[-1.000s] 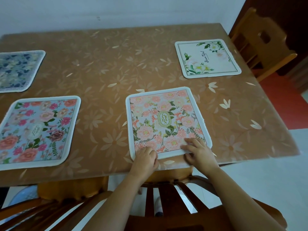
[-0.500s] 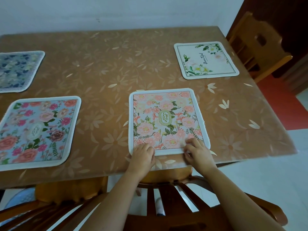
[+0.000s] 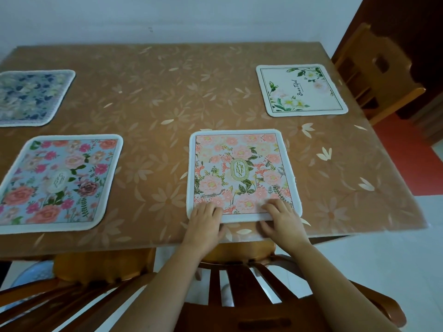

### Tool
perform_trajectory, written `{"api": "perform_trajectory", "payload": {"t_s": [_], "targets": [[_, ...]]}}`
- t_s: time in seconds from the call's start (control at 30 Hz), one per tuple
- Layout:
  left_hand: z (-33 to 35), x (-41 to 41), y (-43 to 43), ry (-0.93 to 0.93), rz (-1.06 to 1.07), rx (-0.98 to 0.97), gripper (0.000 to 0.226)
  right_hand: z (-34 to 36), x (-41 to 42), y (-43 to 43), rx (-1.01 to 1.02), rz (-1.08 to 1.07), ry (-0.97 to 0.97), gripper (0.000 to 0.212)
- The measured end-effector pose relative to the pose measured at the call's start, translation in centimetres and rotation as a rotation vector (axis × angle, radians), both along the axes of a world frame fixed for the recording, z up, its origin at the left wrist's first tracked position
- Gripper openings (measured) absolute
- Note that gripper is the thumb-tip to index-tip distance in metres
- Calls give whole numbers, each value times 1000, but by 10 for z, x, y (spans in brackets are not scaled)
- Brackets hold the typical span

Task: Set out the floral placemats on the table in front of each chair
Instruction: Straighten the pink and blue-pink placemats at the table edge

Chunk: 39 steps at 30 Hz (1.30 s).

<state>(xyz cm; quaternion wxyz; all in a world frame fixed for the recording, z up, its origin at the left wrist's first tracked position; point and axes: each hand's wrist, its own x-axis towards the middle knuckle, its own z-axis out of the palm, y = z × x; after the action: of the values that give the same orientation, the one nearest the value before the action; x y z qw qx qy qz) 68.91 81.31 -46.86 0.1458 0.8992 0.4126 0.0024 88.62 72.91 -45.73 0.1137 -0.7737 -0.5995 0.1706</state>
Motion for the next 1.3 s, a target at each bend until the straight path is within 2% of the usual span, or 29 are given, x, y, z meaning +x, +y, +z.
{"api": "perform_trajectory", "payload": {"t_s": [0.2, 0.37, 0.57, 0.77, 1.0, 1.3], "targets": [[37, -6, 20, -44, 119, 73, 47, 25, -12, 12, 39, -54, -17, 43], [69, -43, 30, -117, 190, 159, 48, 54, -55, 37, 92, -30, -48, 43], [89, -131, 31, -162, 304, 150, 48, 81, -148, 60, 156, 41, -64, 42], [111, -250, 55, -166, 323, 225, 44, 98, -241, 73, 168, 24, -82, 43], [111, -344, 76, -162, 302, 209, 42, 100, -338, 85, 154, -8, -105, 46], [84, -379, 113, -163, 279, 116, 37, 92, -377, 122, 146, 6, -91, 44]]}}
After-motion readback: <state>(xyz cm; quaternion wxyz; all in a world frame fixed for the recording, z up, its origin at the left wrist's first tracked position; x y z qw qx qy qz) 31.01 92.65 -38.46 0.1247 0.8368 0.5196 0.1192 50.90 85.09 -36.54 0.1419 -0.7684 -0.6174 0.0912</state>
